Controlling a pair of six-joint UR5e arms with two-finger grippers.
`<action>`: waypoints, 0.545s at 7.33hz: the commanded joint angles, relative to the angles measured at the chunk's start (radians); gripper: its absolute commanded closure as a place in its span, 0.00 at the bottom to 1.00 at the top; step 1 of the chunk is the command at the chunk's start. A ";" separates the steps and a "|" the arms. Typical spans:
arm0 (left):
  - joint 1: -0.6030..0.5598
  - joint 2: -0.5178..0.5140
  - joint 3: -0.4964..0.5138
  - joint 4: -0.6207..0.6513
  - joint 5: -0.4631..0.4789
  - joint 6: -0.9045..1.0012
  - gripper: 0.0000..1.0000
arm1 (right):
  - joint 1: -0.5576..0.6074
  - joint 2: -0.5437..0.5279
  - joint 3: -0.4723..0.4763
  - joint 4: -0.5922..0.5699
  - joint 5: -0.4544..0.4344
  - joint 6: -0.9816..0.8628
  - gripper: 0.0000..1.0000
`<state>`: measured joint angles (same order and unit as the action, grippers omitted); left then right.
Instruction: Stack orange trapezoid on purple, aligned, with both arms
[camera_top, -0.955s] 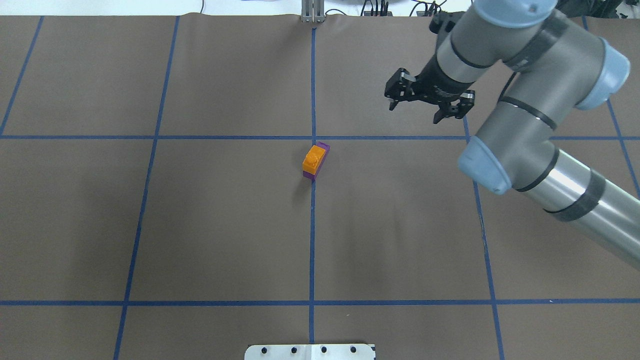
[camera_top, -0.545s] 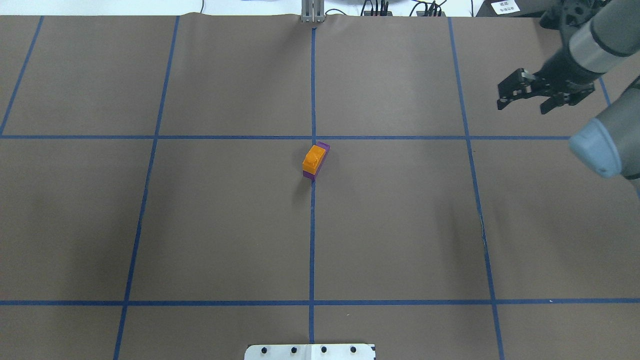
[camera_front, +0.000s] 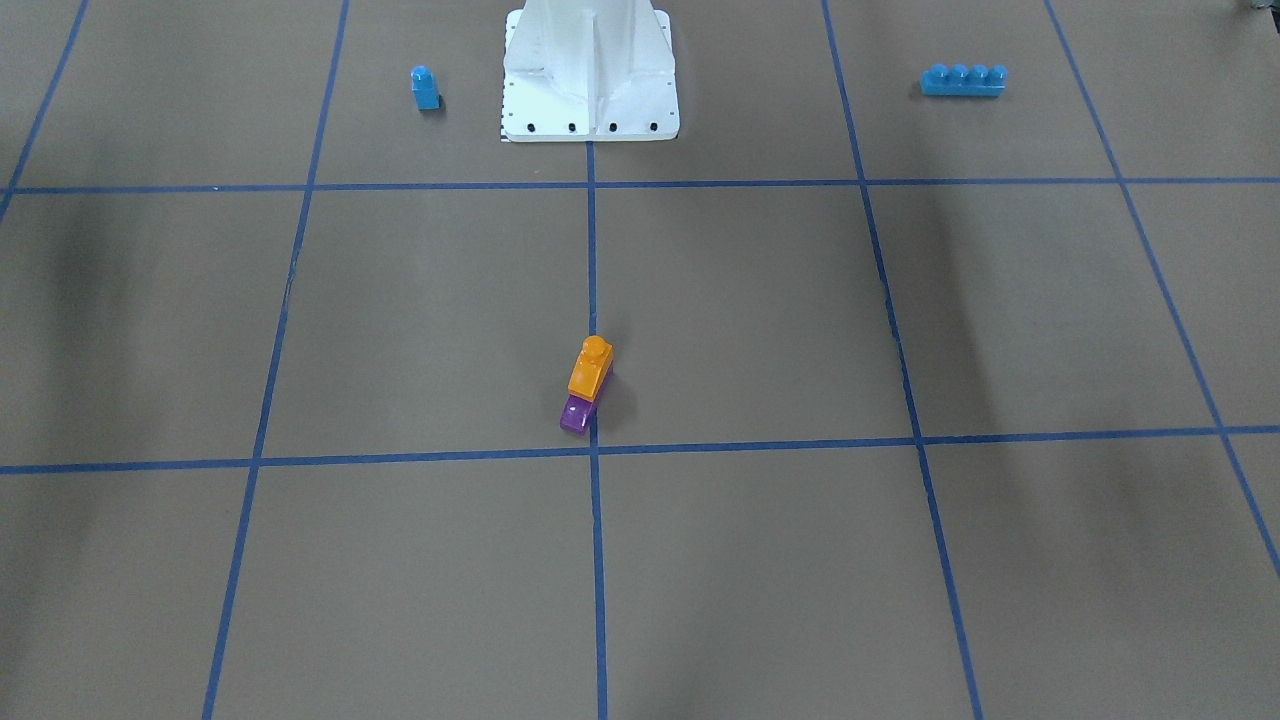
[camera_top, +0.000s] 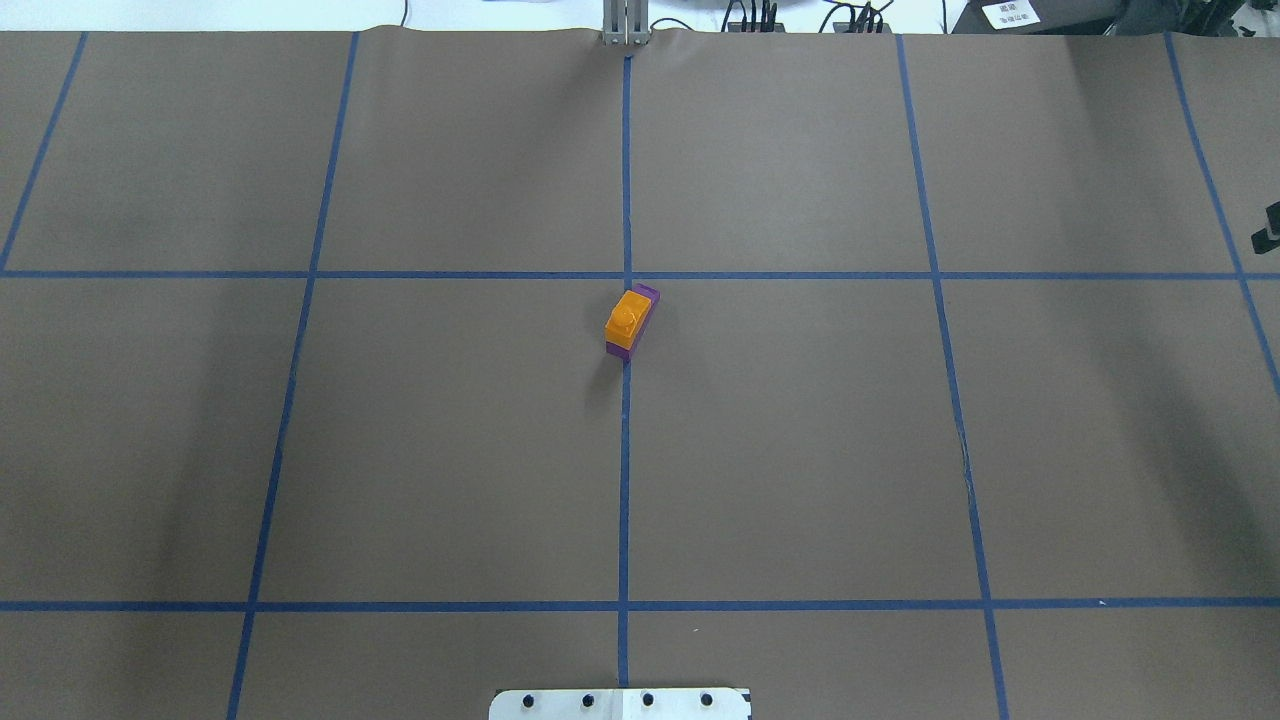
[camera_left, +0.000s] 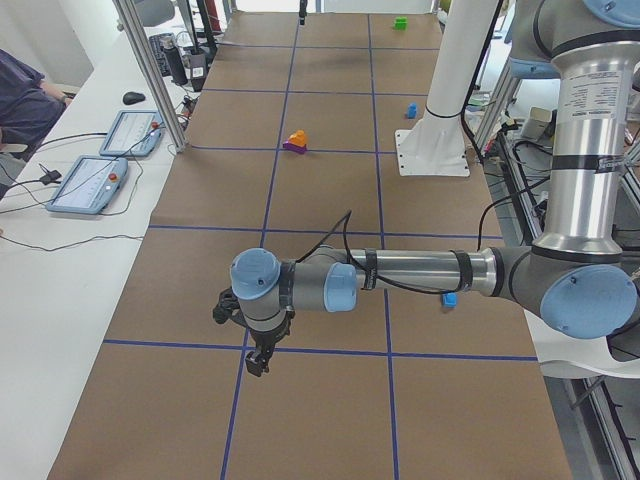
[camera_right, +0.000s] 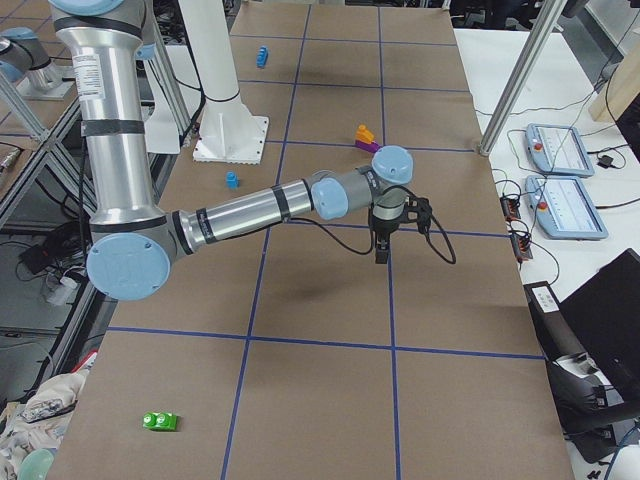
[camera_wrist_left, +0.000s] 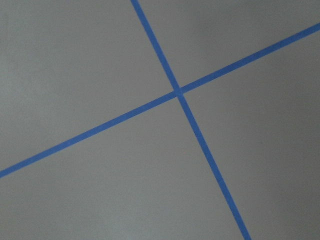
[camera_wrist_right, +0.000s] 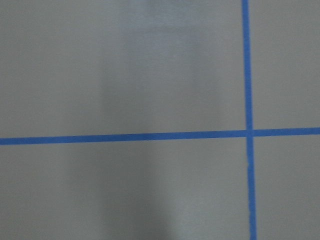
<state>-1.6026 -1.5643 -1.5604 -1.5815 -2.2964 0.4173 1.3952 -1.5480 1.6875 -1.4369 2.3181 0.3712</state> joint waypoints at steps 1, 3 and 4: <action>-0.008 0.003 -0.001 -0.003 0.000 -0.094 0.00 | 0.086 -0.014 -0.127 0.096 0.009 -0.152 0.00; -0.008 0.003 -0.021 -0.006 0.000 -0.187 0.00 | 0.131 -0.018 -0.181 0.075 0.056 -0.244 0.00; -0.007 0.001 -0.023 -0.006 0.000 -0.233 0.00 | 0.151 -0.018 -0.174 0.046 0.093 -0.244 0.00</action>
<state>-1.6103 -1.5616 -1.5775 -1.5872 -2.2963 0.2433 1.5191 -1.5653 1.5228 -1.3649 2.3688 0.1458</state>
